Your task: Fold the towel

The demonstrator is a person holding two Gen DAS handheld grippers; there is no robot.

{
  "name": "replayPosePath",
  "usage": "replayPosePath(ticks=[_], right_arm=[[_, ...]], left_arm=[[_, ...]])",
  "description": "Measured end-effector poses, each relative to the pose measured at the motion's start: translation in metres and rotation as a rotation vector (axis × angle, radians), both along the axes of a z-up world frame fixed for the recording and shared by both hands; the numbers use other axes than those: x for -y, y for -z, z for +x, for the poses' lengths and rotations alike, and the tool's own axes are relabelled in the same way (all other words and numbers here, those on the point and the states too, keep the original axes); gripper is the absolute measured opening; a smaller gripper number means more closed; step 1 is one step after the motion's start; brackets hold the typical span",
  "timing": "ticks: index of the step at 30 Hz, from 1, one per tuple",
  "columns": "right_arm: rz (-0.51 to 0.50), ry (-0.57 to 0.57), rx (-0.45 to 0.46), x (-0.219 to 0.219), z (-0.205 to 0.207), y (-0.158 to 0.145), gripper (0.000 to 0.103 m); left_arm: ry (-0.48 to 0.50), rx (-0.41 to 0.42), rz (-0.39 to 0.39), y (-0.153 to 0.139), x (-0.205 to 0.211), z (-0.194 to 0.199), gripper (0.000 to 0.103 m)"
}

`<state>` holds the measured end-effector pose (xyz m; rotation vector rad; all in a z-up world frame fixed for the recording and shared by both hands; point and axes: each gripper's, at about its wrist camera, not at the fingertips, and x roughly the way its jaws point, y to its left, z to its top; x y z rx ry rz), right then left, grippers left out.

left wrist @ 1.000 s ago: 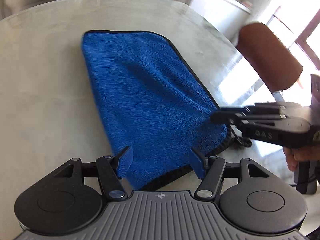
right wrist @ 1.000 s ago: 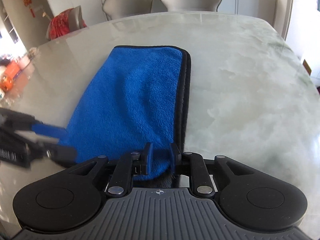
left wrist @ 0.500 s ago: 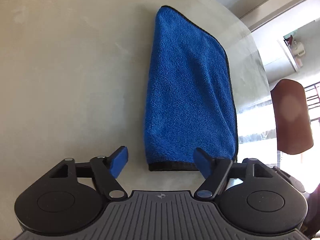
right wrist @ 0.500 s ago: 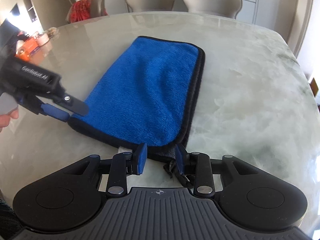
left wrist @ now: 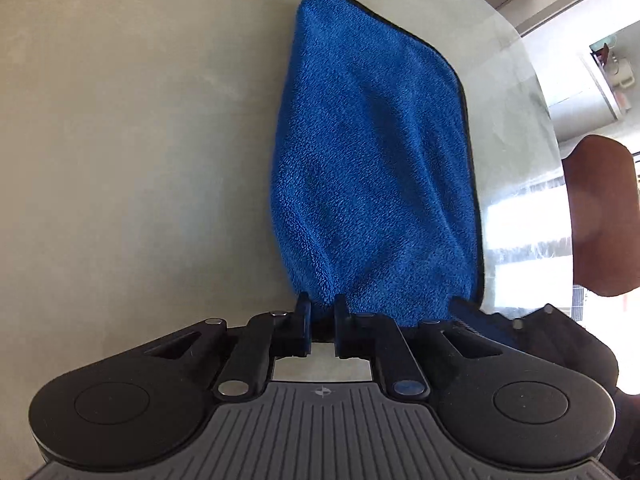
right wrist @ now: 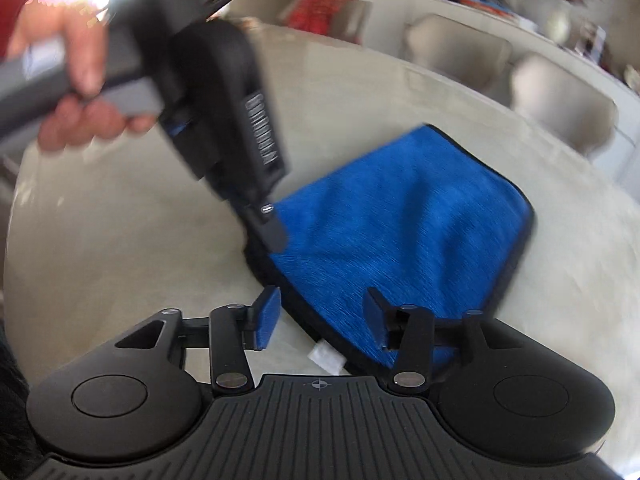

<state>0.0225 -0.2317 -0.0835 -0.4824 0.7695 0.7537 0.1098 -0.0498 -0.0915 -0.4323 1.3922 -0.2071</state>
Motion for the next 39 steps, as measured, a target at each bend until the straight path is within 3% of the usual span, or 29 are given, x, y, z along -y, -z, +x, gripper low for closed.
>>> replayPosePath(ticks=[4, 9, 11, 13, 14, 15, 16, 18, 19, 21, 23, 26, 30, 36, 39], right_arm=[[-0.075, -0.065, 0.069, -0.012, -0.005, 0.01, 0.051], [-0.094, -0.058, 0.068, -0.018, -0.002, 0.018, 0.048], [-0.078, -0.026, 0.045, -0.017, 0.004, 0.02, 0.037], [-0.071, 0.019, 0.025, -0.016, 0.01, 0.02, 0.015], [-0.058, 0.048, 0.008, -0.013, 0.014, 0.018, 0.014], [-0.031, 0.078, -0.017, -0.01, 0.019, 0.015, 0.011], [0.0, 0.105, -0.042, -0.006, 0.023, 0.012, 0.01], [0.086, 0.164, -0.098, 0.005, 0.033, 0.004, 0.01], [0.13, 0.187, -0.124, 0.011, 0.037, 0.0, 0.01], [0.209, 0.226, -0.165, 0.023, 0.045, -0.009, 0.01], [0.226, 0.232, -0.169, 0.027, 0.05, -0.015, 0.01], [0.233, 0.234, -0.173, 0.03, 0.056, -0.021, 0.01], [0.22, 0.226, -0.18, 0.033, 0.062, -0.022, 0.01], [0.265, 0.276, -0.253, 0.042, 0.072, -0.019, 0.01], [0.305, 0.292, -0.279, 0.047, 0.079, -0.02, 0.01]], left_arm=[[-0.008, 0.002, -0.03, -0.007, 0.0, 0.006, 0.009], [-0.029, 0.007, -0.065, -0.01, 0.001, 0.013, 0.009], [-0.024, 0.016, -0.074, -0.011, 0.004, 0.014, 0.01], [-0.013, 0.033, -0.082, -0.012, 0.005, 0.018, 0.024], [0.007, 0.06, -0.092, -0.015, 0.005, 0.018, 0.029], [0.021, 0.087, -0.093, -0.019, 0.006, 0.017, 0.042], [0.051, 0.133, -0.075, -0.024, 0.007, 0.015, 0.057], [0.148, 0.246, -0.006, -0.038, 0.005, 0.006, 0.064], [0.179, 0.279, 0.017, -0.042, 0.005, 0.004, 0.064], [0.34, 0.459, 0.133, -0.051, 0.014, -0.011, 0.064], [0.469, 0.604, 0.216, -0.054, 0.019, -0.024, 0.064], [0.68, 0.739, 0.324, -0.05, 0.032, -0.041, 0.064], [0.91, 0.803, 0.402, -0.036, 0.048, -0.059, 0.064], [1.044, 0.864, 0.437, -0.024, 0.062, -0.074, 0.064], [1.042, 0.881, 0.481, -0.014, 0.064, -0.075, 0.064]])
